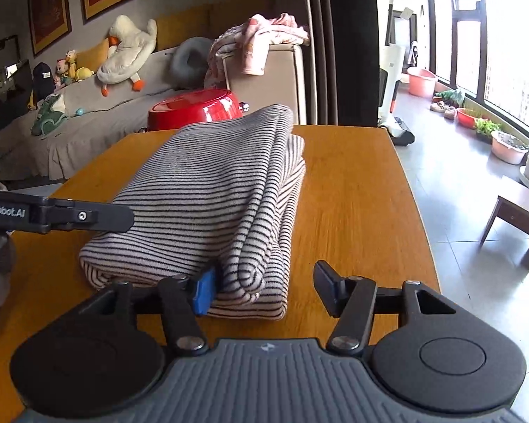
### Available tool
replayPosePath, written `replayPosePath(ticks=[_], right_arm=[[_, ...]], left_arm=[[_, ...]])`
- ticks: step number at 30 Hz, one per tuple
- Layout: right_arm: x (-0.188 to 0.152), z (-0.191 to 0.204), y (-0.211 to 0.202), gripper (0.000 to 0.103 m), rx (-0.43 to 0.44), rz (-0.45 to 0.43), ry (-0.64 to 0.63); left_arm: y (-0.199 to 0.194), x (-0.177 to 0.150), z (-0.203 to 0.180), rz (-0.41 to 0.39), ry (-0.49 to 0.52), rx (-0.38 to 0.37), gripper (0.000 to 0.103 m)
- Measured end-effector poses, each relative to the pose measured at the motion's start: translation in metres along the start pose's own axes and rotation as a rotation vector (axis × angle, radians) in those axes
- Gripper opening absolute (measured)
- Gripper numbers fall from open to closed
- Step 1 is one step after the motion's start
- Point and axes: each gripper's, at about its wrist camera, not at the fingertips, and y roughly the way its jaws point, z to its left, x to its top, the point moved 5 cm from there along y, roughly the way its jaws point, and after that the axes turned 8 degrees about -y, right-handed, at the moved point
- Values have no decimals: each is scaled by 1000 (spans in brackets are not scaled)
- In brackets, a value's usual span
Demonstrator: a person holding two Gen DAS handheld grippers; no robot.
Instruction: Fold clothes
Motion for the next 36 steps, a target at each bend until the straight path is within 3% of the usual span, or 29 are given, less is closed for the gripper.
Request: replayPosePath(ticks=[5,14,20,23,29,31,36], right_arm=[[2,-4,-4,57,-6,-8,14],[8,-4,-22,57,82,-43,85],[38,-23,-17,69,128,-80,177],[60,-35,7,76,165,-62,204],[55,-41,65,79,267,56,258],[51,-40,71,79,324,64,287],[51,-32,82,75,373,64,311]], left_arm=[[0,1,1,1,-4,-2,72],[1,4,-2,2,-26,0,72],[4,18,11,-4,-127,14,79],[14,24,16,13,-178,20,86],[36,23,21,71,-249,-1,91],[40,22,22,77,-248,-9,90],[38,24,27,68,-250,-30,79]])
